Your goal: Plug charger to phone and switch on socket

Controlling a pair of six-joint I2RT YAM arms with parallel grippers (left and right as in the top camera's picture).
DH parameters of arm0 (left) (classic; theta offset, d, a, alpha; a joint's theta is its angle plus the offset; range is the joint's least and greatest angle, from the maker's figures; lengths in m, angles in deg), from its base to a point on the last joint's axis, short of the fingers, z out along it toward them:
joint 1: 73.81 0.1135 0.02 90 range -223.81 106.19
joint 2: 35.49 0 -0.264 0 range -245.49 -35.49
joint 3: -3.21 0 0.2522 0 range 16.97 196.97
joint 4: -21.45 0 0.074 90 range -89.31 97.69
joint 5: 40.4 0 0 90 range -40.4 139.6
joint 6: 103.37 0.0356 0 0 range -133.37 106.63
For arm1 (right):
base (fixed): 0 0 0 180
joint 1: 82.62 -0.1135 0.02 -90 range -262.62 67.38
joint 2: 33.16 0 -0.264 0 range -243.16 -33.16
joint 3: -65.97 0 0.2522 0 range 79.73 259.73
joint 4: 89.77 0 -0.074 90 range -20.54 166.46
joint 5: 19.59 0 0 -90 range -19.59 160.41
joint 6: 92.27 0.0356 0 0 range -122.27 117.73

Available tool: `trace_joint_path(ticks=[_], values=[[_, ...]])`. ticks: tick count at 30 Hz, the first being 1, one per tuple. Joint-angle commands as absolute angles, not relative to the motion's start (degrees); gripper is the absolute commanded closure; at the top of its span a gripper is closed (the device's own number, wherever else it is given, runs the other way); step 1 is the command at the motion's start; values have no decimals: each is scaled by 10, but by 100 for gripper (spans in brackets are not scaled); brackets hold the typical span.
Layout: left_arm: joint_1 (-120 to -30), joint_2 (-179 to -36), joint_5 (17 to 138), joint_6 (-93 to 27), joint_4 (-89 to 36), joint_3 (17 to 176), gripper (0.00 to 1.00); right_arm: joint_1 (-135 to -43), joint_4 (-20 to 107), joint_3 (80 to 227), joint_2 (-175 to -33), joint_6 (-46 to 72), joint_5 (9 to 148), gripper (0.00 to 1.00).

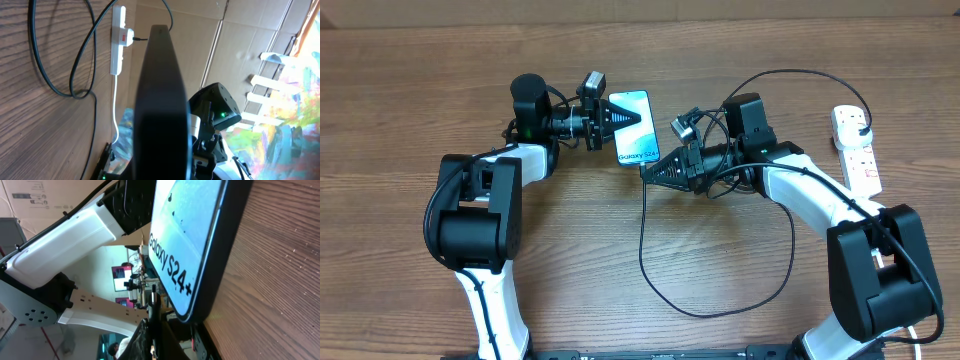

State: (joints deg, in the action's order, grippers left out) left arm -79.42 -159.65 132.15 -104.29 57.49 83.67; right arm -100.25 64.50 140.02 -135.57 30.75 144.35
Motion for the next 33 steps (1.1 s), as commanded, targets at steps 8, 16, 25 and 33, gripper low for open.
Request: trace_joint_path(ticks=[8, 16, 25, 33], values=[[-796, -1599, 1338, -1032, 581, 850, 95, -1003, 648, 1397, -1362, 307, 1422, 96], [-796, -1599, 1341, -1032, 582, 850, 96, -1003, 658, 1397, -1380, 308, 1425, 96], [-796, -1599, 1343, -1021, 581, 850, 96, -1003, 689, 1397, -1381, 312, 1462, 96], [-796, -1599, 1335, -1021, 581, 850, 95, -1003, 687, 1397, -1381, 320, 1467, 96]])
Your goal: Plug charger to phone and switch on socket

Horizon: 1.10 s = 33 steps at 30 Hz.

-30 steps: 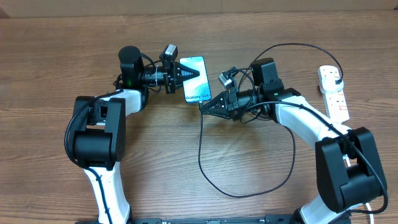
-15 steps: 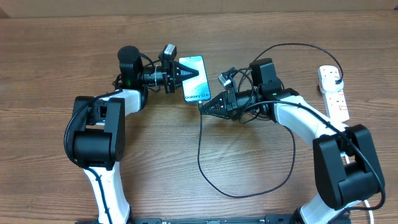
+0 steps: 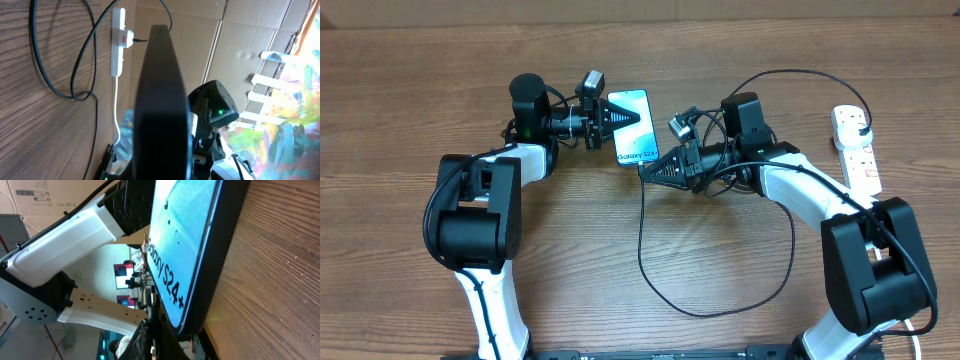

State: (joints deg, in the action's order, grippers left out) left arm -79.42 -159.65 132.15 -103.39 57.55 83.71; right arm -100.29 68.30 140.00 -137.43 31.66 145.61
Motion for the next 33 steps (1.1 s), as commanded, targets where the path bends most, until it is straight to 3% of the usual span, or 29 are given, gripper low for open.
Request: trace_joint_path(ticks=[1, 33], values=[[-796, -1599, 1335, -1021, 582, 850, 96, -1003, 687, 1397, -1381, 320, 1466, 96], [-799, -1599, 1320, -1048, 594, 851, 95, -1013, 670, 1397, -1381, 318, 1447, 96]])
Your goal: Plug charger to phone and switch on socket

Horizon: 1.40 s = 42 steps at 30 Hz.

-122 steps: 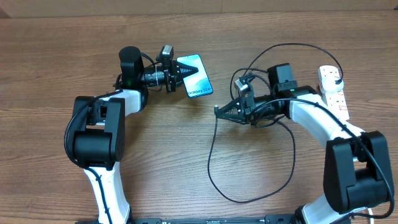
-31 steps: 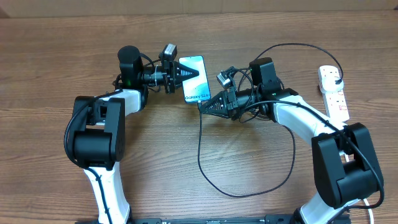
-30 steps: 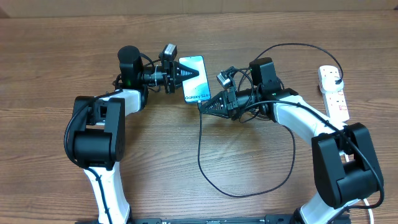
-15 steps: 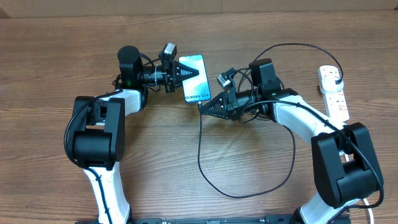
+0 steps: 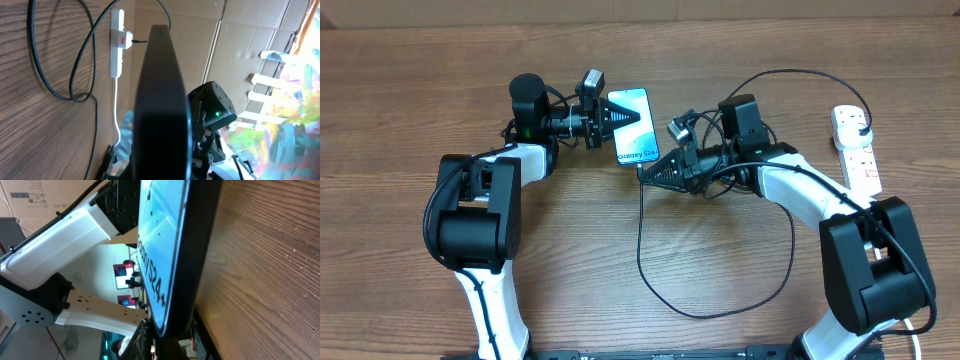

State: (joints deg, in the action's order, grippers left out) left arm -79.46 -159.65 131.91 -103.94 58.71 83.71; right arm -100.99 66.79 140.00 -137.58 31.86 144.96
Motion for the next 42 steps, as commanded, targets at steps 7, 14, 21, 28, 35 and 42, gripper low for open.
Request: trace_joint_path(ticks=[7, 14, 21, 28, 35, 42], values=[[-800, -1599, 1322, -1049, 595, 851, 96, -1013, 673, 1397, -1381, 318, 1440, 96], [-799, -1599, 1319, -1046, 595, 851, 96, -1013, 672, 1397, -1381, 318, 1454, 96], [-799, -1599, 1317, -1036, 596, 851, 95, -1013, 672, 1397, -1381, 318, 1464, 96], [-799, -1599, 1318, -1036, 596, 851, 95, -1012, 672, 1397, -1381, 318, 1463, 96], [-799, -1599, 1321, -1033, 596, 851, 96, -1009, 674, 1397, -1381, 318, 1464, 96], [-799, -1599, 1321, -1033, 597, 851, 96, -1005, 674, 1397, -1381, 318, 1463, 96]])
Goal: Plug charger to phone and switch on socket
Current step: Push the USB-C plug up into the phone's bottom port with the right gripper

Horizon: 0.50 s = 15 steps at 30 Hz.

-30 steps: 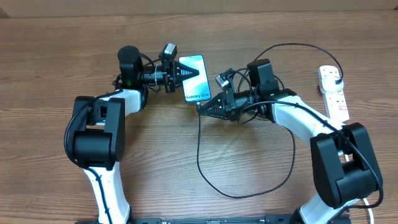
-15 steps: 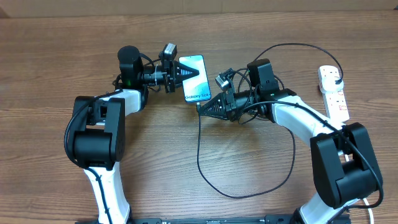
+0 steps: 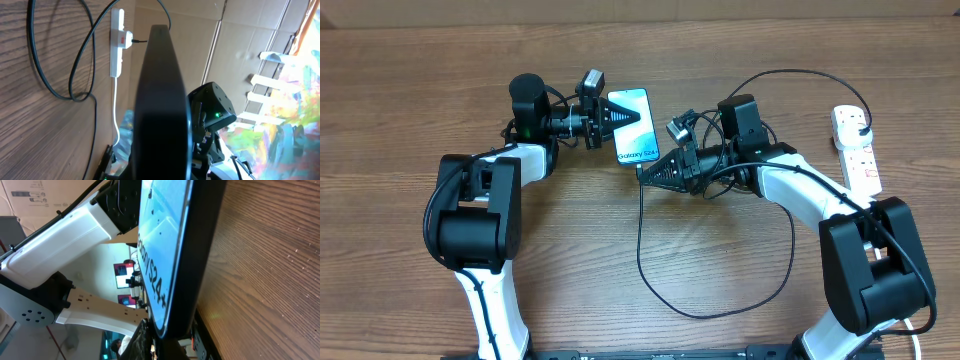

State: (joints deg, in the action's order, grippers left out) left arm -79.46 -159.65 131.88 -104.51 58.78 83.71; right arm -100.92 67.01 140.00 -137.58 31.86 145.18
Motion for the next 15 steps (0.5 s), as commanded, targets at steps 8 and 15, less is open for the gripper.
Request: trace_joint_path(ticks=[8, 15], values=[[-800, -1599, 1322, -1033, 597, 851, 96, -997, 674, 1397, -1381, 318, 1463, 96], [-800, -1599, 1316, -1033, 597, 851, 95, -996, 681, 1397, -1381, 319, 1463, 96]])
